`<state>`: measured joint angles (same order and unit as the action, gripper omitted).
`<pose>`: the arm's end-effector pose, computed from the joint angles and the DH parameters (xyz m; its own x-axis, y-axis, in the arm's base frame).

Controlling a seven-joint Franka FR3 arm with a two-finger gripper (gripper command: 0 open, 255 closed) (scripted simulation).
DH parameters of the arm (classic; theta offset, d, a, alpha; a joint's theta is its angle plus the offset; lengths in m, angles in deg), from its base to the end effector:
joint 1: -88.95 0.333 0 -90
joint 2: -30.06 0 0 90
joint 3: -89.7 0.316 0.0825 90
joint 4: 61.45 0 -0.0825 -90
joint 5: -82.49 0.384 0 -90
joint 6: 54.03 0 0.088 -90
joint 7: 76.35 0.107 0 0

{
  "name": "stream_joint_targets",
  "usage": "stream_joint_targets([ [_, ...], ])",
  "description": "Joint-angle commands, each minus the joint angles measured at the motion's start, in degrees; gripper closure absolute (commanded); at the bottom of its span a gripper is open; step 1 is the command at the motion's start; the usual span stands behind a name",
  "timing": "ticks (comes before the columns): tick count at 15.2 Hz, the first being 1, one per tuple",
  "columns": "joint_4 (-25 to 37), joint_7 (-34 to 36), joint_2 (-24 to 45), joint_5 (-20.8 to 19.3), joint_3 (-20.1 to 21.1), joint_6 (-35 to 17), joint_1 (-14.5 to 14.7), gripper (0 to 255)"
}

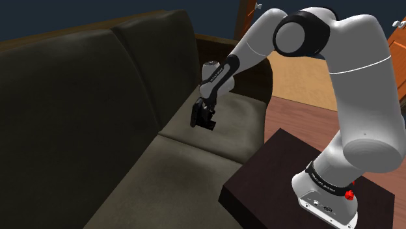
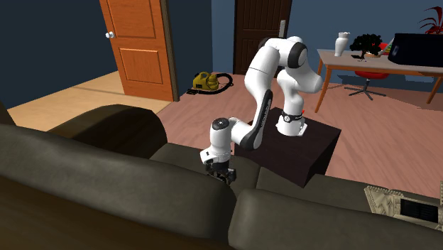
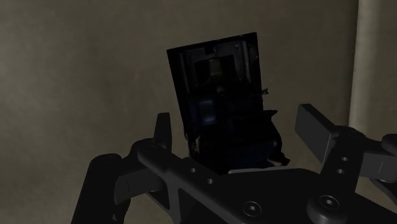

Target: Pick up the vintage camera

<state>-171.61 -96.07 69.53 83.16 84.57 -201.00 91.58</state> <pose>0.6128 -0.0263 0.1255 0.9511 0.3033 -0.0585 0.3055 -0.9516 0.0331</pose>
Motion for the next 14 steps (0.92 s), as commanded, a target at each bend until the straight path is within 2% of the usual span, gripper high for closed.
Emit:
stream_joint_targets([
  [1, 0.3, 0.0, 1.0, 0.1, 0.1, -0.7, -0.1, 0],
  [2, 0.4, 0.0, 1.0, 0.1, 0.1, -0.7, -0.1, 0],
  [3, 0.5, 0.0, 1.1, 0.1, 0.1, -0.6, -0.1, 255],
  [14, -0.1, 0.0, -0.4, 0.0, 0.0, 0.2, 0.0, 255],
])
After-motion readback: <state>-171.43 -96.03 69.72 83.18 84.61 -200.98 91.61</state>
